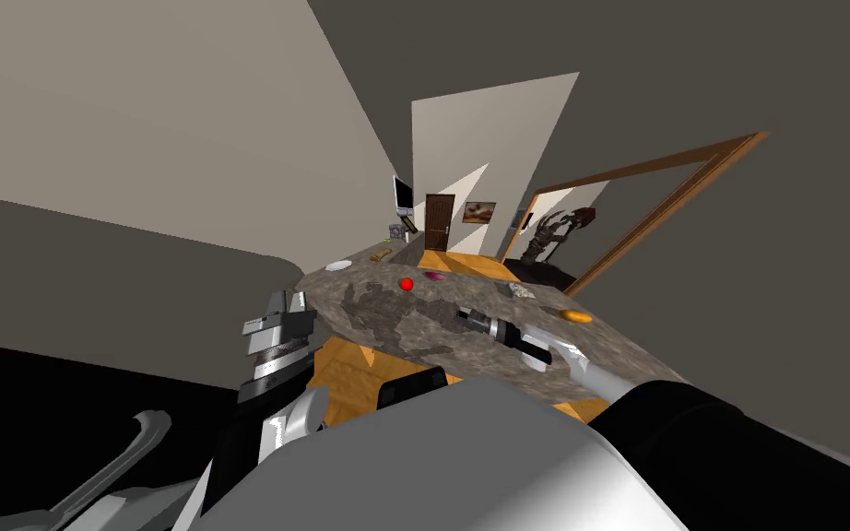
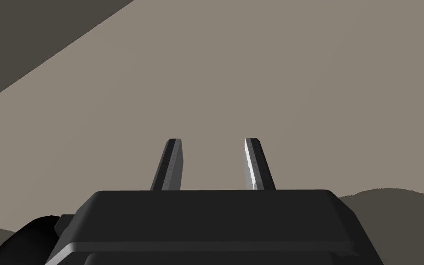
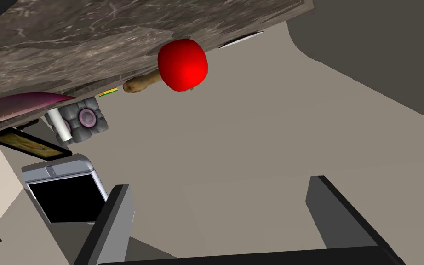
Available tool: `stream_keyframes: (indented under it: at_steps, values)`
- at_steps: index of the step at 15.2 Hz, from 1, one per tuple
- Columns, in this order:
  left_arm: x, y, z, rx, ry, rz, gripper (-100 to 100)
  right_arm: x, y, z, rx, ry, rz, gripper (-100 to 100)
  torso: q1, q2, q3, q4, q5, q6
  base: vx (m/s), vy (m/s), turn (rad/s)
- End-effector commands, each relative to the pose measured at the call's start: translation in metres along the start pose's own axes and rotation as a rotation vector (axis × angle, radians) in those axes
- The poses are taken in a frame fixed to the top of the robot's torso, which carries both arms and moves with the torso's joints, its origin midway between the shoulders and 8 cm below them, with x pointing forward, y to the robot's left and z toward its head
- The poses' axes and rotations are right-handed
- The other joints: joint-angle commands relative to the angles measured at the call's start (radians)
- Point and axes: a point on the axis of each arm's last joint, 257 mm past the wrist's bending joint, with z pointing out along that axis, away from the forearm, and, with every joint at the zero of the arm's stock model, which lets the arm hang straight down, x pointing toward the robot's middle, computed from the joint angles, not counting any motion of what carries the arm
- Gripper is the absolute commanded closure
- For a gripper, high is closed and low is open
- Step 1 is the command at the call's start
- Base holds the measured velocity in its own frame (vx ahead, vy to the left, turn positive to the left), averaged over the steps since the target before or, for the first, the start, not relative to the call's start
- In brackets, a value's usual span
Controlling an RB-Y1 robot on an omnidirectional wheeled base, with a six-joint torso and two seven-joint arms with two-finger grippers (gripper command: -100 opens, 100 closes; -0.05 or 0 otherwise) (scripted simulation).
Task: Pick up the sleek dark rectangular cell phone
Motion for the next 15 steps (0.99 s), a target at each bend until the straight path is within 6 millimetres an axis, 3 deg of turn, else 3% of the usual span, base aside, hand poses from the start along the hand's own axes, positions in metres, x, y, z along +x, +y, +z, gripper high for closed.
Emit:
stream_keyframes:
  at_steps: [1, 4, 5, 7, 10, 11, 12, 14, 15]
  values:
    - [0.0, 0.0, 0.0, 0.0, 0.0, 0.0, 0, 0.011, -0.01, -0.008, 0.006, 0.062, -0.04, -100, 0.0, 0.0, 0.0, 0.0, 0.0, 0.0, -0.003, 0.039, 0.2]
    - [0.0, 0.0, 0.0, 0.0, 0.0, 0.0, 0, 0.026, -0.023, -0.02, 0.015, 0.141, -0.088, -100, 0.0, 0.0, 0.0, 0.0, 0.0, 0.0, 0.004, 0.033, 0.108]
    - [0.0, 0.0, 0.0, 0.0, 0.0, 0.0, 0, 0.04, -0.031, -0.029, 0.023, 0.194, -0.112, -100, 0.0, 0.0, 0.0, 0.0, 0.0, 0.0, 0.0, 0.046, 0.236]
    - [0.0, 0.0, 0.0, 0.0, 0.0, 0.0, 0, 0.039, -0.035, -0.033, 0.023, 0.216, -0.133, -100, 0.001, 0.0, 0.0, 0.0, 0.0, 0.0, 0.003, 0.033, 0.154]
    - [0.0, 0.0, 0.0, 0.0, 0.0, 0.0, 0, 0.064, -0.056, -0.06, 0.039, 0.346, -0.199, -100, 0.001, 0.0, 0.0, 0.0, 0.0, 0.0, 0.008, 0.041, 0.17]
    - [0.0, 0.0, 0.0, 0.0, 0.0, 0.0, 0, 0.062, -0.059, -0.064, 0.039, 0.364, -0.216, -100, 0.001, 0.0, 0.0, 0.0, 0.0, 0.0, 0.004, 0.037, 0.222]
    - [0.0, 0.0, 0.0, 0.0, 0.0, 0.0, 0, 0.074, -0.068, -0.077, 0.046, 0.419, -0.239, -100, 0.001, 0.0, 0.0, 0.0, 0.0, 0.0, 0.02, 0.052, 0.179]
    - [0.0, 0.0, 0.0, 0.0, 0.0, 0.0, 0, 0.072, -0.072, -0.081, 0.046, 0.437, -0.255, -100, 0.001, -0.001, -0.001, 0.0, 0.0, 0.0, 0.022, 0.043, 0.087]
    - [0.0, 0.0, 0.0, 0.0, 0.0, 0.0, 0, 0.082, -0.081, -0.097, 0.053, 0.497, -0.281, -100, 0.001, -0.001, 0.0, 0.0, 0.0, 0.001, 0.014, 0.035, 0.133]
